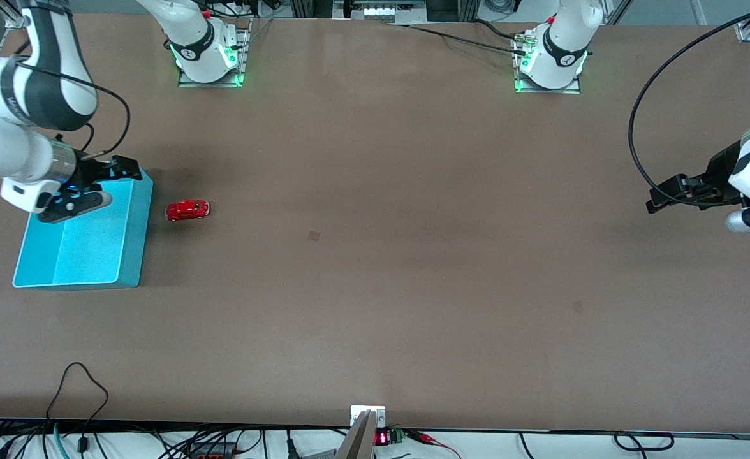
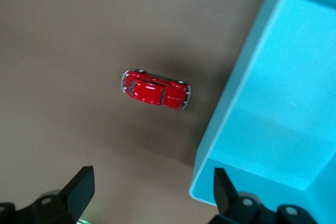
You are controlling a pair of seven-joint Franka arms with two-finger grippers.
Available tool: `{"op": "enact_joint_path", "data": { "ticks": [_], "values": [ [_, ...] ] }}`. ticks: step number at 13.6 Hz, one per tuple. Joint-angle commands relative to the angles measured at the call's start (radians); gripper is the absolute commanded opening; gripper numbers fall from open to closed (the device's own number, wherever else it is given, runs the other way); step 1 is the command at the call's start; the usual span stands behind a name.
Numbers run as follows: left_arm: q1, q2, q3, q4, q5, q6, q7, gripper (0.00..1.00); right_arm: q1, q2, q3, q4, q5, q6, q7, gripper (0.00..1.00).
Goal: Wind red beetle toy and store in blue box
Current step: 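Move the right gripper from the box to the red car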
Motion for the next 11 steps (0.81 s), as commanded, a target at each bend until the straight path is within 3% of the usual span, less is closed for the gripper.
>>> {"op": "enact_joint_path", "data": {
  "ticks": [1, 4, 8, 11],
  "values": [
    [-0.008, -0.019, 0.011, -0.001, 0.015, 0.007, 0.020, 1.00, -0.005, -0.063, 0.072, -0.113, -0.001, 0.048, -0.121, 1.00],
    [-0.010, -0.045, 0.008, -0.036, 0.025, 0.038, 0.022, 1.00, -0.037, -0.057, 0.094, -0.225, 0.000, 0.224, -0.474, 1.00],
    [-0.008, -0.063, 0.011, -0.015, 0.017, -0.035, 0.022, 1.00, -0.039, -0.008, 0.094, -0.293, 0.000, 0.438, -0.902, 1.00],
    [-0.010, -0.095, 0.008, -0.053, 0.025, -0.045, 0.020, 1.00, -0.042, 0.029, 0.096, -0.354, 0.000, 0.568, -0.990, 1.00]
  ]
}}
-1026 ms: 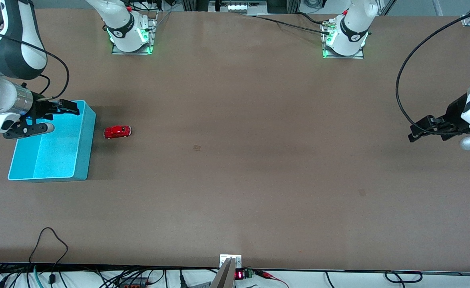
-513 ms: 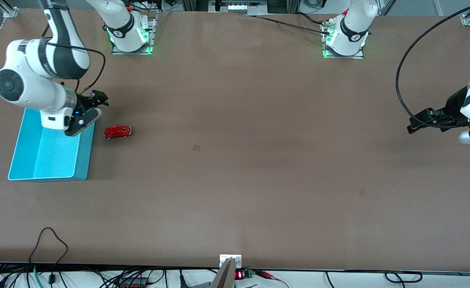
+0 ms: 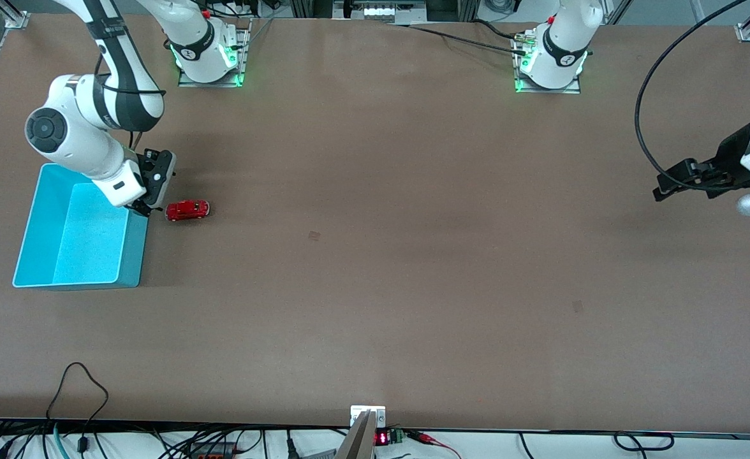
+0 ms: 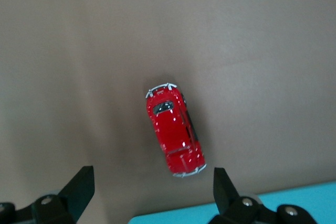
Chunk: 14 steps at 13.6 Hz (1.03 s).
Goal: Wind red beetle toy and store in blue box
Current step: 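Move the right gripper from the box to the red car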
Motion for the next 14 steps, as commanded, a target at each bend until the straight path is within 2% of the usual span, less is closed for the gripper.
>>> {"op": "enact_joint_path", "data": {
  "ticks": [1, 4, 8, 14],
  "values": [
    [-0.005, -0.045, -0.004, -0.063, 0.023, 0.015, 0.017, 1.00, -0.013, 0.022, 0.013, -0.060, 0.000, 0.110, -0.072, 1.00],
    [-0.002, -0.090, -0.007, -0.173, 0.023, 0.142, 0.043, 1.00, -0.011, 0.073, 0.015, -0.065, 0.000, 0.192, -0.149, 1.00],
    [-0.002, -0.090, -0.001, -0.132, 0.021, 0.063, 0.031, 1.00, -0.010, 0.113, 0.023, -0.065, 0.000, 0.238, -0.157, 1.00],
    [-0.005, -0.065, -0.005, -0.072, 0.020, 0.024, 0.027, 1.00, -0.008, 0.167, 0.027, -0.065, 0.000, 0.293, -0.160, 0.99]
  ]
}}
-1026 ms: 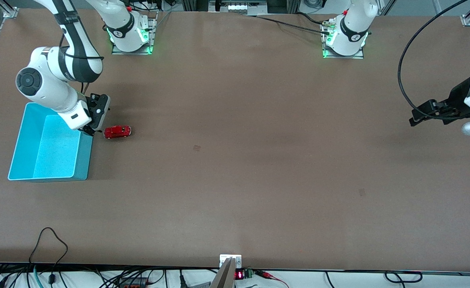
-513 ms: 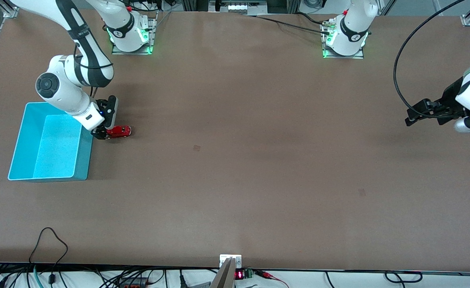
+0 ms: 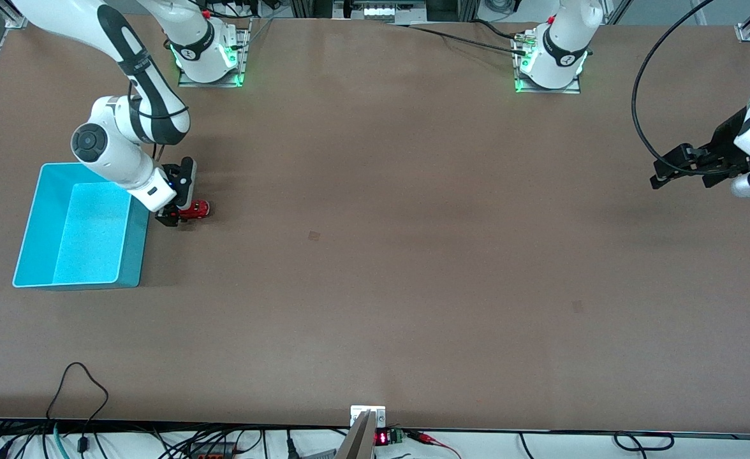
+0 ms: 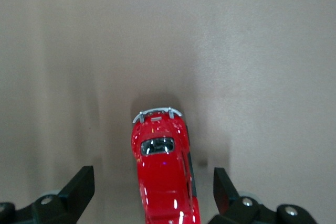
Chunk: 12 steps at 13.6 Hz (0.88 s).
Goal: Wind red beetle toy and store in blue box
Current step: 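Close the right gripper on the red car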
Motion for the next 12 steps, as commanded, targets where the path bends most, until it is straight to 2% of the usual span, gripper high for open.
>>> {"op": "enact_joint_path", "data": {
  "ticks": [1, 2, 3, 8, 11, 12],
  "values": [
    [-0.004, 0.009, -0.004, 0.028, 0.019, -0.027, 0.007, 1.00, -0.009, 0.015, 0.010, -0.002, -0.001, 0.029, -0.025, 0.72],
    [-0.005, 0.009, -0.004, 0.027, 0.019, -0.032, 0.013, 1.00, -0.009, 0.017, 0.010, 0.000, -0.001, 0.036, -0.051, 0.19],
    [-0.005, 0.007, -0.004, 0.028, 0.020, -0.041, 0.021, 1.00, -0.006, 0.017, 0.011, 0.003, 0.000, 0.040, -0.053, 0.02],
    [-0.002, 0.006, -0.002, 0.028, 0.019, -0.047, 0.021, 1.00, 0.006, 0.017, 0.014, 0.038, 0.012, 0.035, 0.005, 0.00],
    [-0.002, 0.004, -0.002, 0.028, 0.020, -0.049, 0.021, 1.00, 0.006, 0.008, 0.034, 0.090, 0.016, 0.023, 0.132, 0.00],
    [-0.002, 0.004, -0.002, 0.028, 0.020, -0.047, 0.021, 1.00, 0.006, 0.003, 0.034, 0.130, 0.017, -0.032, 0.193, 0.00]
  ]
}}
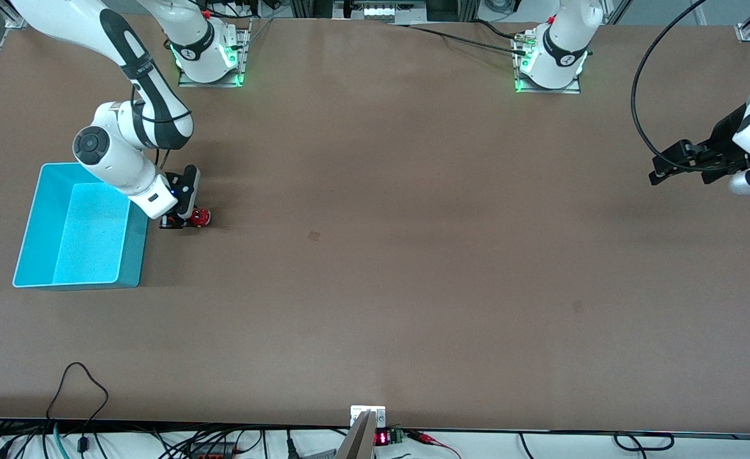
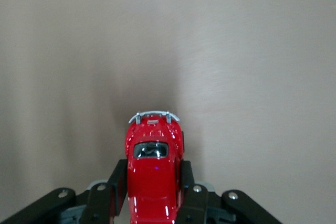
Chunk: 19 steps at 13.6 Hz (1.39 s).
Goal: Wind red beetle toy and store in blue box
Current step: 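Lift the red car with the right gripper and lower it into the box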
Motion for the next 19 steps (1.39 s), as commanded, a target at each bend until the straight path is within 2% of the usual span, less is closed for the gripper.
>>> {"op": "enact_joint_path", "data": {
  "ticks": [1, 3, 5, 9, 12, 15, 19],
  "values": [
    [0.000, 0.005, 0.000, 0.023, 0.019, -0.020, 0.020, 1.00, 0.001, -0.014, 0.006, 0.121, 0.017, -0.148, 0.146, 0.00],
    [0.000, 0.005, 0.000, 0.023, 0.019, -0.017, 0.020, 1.00, -0.002, -0.039, 0.003, 0.219, 0.040, -0.282, 0.270, 0.00],
    [0.000, 0.005, 0.002, 0.023, 0.014, -0.014, 0.018, 1.00, -0.017, -0.056, -0.006, 0.232, 0.065, -0.294, 0.364, 0.00],
    [0.002, 0.007, 0.008, 0.022, 0.008, -0.014, 0.018, 1.00, -0.049, -0.071, -0.081, 0.230, 0.063, -0.293, 0.682, 0.00],
    [0.017, 0.013, 0.011, 0.022, 0.005, -0.013, 0.018, 1.00, -0.052, -0.068, -0.115, 0.235, 0.050, -0.290, 0.879, 0.00],
    [0.016, 0.014, 0.010, 0.022, 0.005, -0.011, 0.018, 1.00, -0.054, -0.059, -0.161, 0.250, 0.051, -0.294, 0.947, 0.00],
    [0.015, 0.014, 0.002, 0.023, 0.005, 0.009, 0.018, 1.00, -0.064, -0.047, -0.253, 0.255, 0.048, -0.297, 0.950, 0.00]
  ]
}}
